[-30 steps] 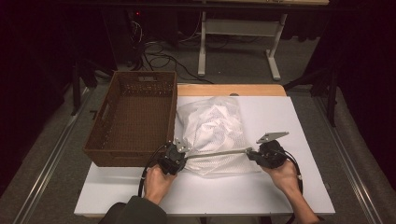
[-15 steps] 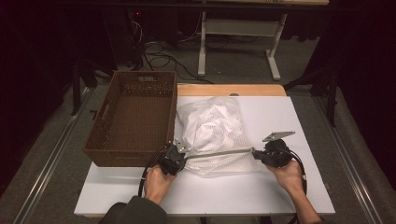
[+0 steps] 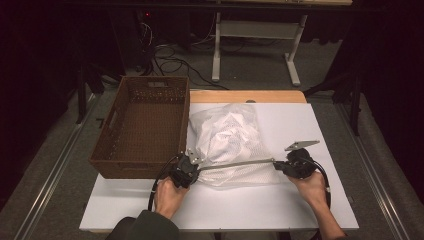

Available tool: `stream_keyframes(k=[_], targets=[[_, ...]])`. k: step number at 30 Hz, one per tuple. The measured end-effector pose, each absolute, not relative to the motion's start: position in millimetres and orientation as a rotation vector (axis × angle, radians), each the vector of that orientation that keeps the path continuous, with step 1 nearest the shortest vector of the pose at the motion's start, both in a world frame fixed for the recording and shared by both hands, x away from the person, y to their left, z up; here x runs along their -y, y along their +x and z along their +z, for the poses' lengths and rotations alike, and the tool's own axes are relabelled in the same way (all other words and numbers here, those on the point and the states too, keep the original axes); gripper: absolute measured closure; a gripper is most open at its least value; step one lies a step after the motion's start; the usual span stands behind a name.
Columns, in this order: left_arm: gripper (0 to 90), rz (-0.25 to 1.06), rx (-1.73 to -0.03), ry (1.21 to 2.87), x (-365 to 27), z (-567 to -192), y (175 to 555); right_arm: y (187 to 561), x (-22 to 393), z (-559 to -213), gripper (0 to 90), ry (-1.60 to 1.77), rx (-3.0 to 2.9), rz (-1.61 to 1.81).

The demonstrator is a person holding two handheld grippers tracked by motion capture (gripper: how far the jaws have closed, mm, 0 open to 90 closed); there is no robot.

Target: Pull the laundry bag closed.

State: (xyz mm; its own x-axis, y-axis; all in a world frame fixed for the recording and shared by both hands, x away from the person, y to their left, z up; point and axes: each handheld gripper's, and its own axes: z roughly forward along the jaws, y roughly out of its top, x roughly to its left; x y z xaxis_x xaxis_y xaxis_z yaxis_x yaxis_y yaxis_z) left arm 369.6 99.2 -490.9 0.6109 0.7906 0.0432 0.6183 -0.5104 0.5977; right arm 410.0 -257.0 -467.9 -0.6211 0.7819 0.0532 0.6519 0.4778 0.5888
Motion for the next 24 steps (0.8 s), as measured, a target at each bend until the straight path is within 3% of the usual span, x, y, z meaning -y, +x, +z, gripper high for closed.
stream_keyframes(k=[24], targets=[[85.8,0.378,-1.104,2.31,-96.5,-496.4,372.5,418.6,255.0,-489.2,86.0,1.266,-2.519,0.768]])
